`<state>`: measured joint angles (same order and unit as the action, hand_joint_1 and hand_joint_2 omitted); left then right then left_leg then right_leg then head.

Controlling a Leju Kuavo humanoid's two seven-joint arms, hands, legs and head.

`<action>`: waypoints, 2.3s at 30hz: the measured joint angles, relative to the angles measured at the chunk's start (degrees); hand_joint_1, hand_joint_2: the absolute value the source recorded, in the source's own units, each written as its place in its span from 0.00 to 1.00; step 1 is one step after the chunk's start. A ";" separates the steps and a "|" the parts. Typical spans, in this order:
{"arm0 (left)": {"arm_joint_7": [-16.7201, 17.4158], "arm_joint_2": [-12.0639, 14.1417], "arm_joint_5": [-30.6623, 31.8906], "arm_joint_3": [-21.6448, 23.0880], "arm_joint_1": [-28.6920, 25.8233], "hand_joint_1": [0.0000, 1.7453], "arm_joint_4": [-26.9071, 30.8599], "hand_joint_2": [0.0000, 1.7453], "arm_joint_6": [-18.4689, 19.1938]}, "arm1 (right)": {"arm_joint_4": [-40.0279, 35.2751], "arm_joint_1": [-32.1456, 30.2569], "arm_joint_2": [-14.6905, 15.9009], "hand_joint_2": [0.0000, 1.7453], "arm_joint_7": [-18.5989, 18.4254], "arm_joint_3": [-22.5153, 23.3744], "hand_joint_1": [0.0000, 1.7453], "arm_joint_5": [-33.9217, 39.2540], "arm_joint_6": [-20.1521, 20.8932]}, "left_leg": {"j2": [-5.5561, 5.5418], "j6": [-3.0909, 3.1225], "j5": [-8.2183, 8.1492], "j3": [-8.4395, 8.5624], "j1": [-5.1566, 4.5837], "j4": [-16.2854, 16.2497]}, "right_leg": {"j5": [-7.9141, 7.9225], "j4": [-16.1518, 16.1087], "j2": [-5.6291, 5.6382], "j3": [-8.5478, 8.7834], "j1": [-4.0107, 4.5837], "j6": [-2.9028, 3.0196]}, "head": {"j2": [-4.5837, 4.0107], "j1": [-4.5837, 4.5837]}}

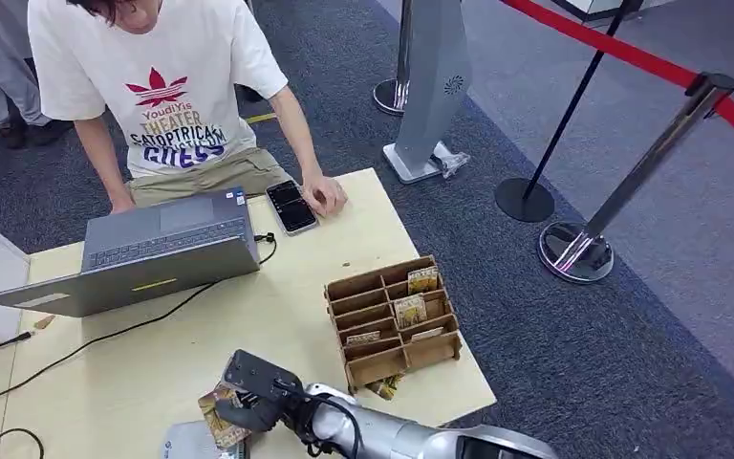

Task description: Pass the card to the sensor for recognition and then transmit it.

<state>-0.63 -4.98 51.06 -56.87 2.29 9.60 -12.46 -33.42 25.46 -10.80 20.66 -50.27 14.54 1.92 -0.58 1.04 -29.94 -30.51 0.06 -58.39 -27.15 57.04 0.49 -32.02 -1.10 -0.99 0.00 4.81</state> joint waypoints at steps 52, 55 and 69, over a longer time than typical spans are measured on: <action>0.96 1.42 1.31 1.07 0.28 0.00 0.00 0.00 0.68 | 11.41 7.76 -2.56 1.00 -5.56 -10.97 1.00 -6.32 -1.03 | 0.08 -0.01 0.00 0.58 0.00 0.00 | 0.00 -0.01 0.04 0.53 0.00 0.01 | 0.00 -0.02; 0.90 1.40 1.14 1.05 0.26 0.00 0.00 0.00 0.61 | 11.35 7.81 -2.56 1.00 -4.31 -10.75 1.00 -4.83 -1.16 | 0.07 -0.01 0.00 0.57 0.00 0.00 | 0.01 -0.01 0.04 0.53 0.00 0.01 | 0.00 0.00; 0.52 1.42 0.92 0.81 0.11 0.00 0.00 0.00 0.81 | -2.27 7.40 1.40 1.00 1.33 -6.38 1.00 2.93 -3.26 | 0.07 0.00 0.00 0.45 -0.01 0.00 | 0.00 -0.01 0.04 0.42 0.00 0.01 | 0.00 0.00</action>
<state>-0.11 -3.56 51.98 -56.06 2.39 9.60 -11.65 -35.69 32.86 -9.40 21.99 -56.65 17.46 -1.33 -0.51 1.04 -29.94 -30.06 0.06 -58.39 -27.15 57.02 0.52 -31.60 -1.09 -0.98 0.00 4.81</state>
